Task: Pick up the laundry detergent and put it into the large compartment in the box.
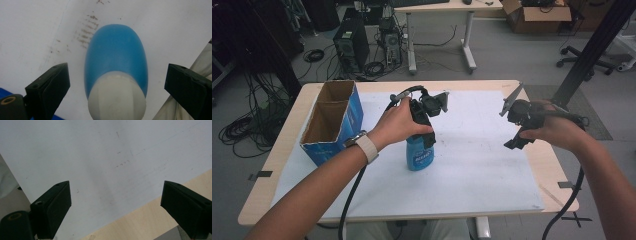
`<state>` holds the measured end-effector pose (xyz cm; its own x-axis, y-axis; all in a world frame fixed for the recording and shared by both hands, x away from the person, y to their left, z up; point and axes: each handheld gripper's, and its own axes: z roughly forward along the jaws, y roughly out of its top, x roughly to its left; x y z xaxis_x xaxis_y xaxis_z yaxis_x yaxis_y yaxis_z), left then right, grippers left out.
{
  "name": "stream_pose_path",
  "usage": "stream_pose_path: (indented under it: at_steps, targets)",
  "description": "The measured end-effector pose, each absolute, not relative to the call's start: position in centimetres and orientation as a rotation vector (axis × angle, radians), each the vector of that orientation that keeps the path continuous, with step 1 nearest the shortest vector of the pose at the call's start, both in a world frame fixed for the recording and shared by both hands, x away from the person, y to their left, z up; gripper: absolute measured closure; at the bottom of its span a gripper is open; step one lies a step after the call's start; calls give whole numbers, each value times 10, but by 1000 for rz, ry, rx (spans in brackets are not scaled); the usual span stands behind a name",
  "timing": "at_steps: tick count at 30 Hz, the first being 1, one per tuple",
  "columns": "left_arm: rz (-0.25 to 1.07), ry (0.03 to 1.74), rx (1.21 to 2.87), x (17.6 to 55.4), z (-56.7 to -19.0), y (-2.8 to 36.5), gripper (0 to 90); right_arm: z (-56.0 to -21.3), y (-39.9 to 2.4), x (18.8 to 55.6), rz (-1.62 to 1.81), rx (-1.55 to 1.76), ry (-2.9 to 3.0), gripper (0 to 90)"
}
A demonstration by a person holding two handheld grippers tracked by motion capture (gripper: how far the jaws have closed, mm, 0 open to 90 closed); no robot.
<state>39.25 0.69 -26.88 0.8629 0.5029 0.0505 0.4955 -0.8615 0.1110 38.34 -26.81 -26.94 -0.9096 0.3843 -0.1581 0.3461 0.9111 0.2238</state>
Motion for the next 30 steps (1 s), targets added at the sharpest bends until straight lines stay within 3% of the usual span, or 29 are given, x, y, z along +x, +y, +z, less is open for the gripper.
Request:
stream_pose_path:
  at_steps: [15, 30]
  targets:
    - [89, 810, 2941, 396, -279, 9, 96, -270, -267, 384, 285, 550, 2878, 97]
    - [65, 829, 2930, 397, -280, 9, 195, -270, -266, 384, 287, 546, 2878, 99]
